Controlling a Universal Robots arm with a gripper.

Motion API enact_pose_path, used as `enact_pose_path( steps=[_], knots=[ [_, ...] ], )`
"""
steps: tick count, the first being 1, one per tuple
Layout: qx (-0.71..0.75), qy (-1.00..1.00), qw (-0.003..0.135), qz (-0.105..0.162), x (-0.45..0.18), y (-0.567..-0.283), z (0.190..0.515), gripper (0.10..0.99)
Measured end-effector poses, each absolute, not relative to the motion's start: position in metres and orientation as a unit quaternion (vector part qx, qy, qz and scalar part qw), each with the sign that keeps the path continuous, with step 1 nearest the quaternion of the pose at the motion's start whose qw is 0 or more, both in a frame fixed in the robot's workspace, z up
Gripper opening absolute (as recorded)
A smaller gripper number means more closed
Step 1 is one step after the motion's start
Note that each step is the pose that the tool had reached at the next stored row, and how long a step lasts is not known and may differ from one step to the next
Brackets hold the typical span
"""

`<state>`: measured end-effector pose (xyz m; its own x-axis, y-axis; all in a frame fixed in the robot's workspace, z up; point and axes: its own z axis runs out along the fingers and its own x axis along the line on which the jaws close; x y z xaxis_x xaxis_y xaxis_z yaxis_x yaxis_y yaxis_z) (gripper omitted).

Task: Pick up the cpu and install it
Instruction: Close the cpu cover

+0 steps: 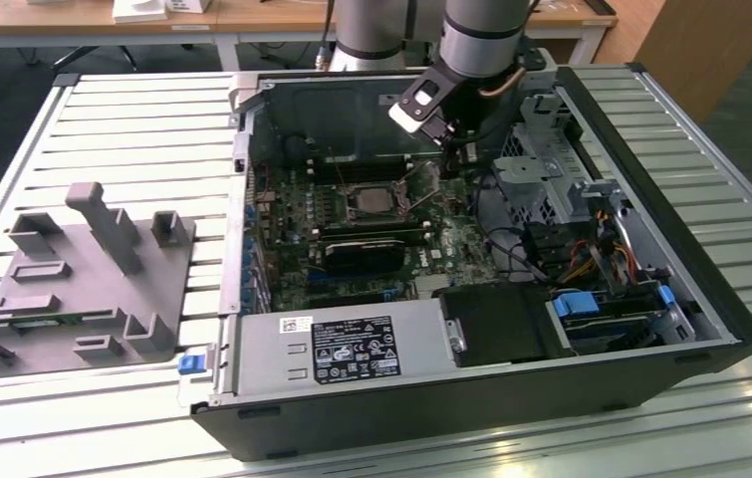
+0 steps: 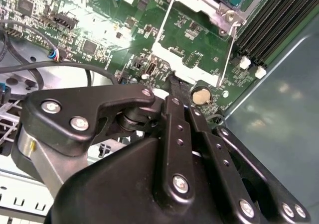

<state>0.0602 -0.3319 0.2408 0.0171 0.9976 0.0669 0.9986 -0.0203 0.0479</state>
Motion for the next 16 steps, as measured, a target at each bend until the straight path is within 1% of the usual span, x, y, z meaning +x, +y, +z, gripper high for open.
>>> enact_pose_path(
  steps=[7, 16],
  knots=[
    [-0.713, -0.7, 0.011, -0.036, 0.053, -0.332, 0.241, 0.106],
    [-0.713, -0.7, 0.012, -0.036, 0.047, -0.332, 0.241, 0.106]
  ],
)
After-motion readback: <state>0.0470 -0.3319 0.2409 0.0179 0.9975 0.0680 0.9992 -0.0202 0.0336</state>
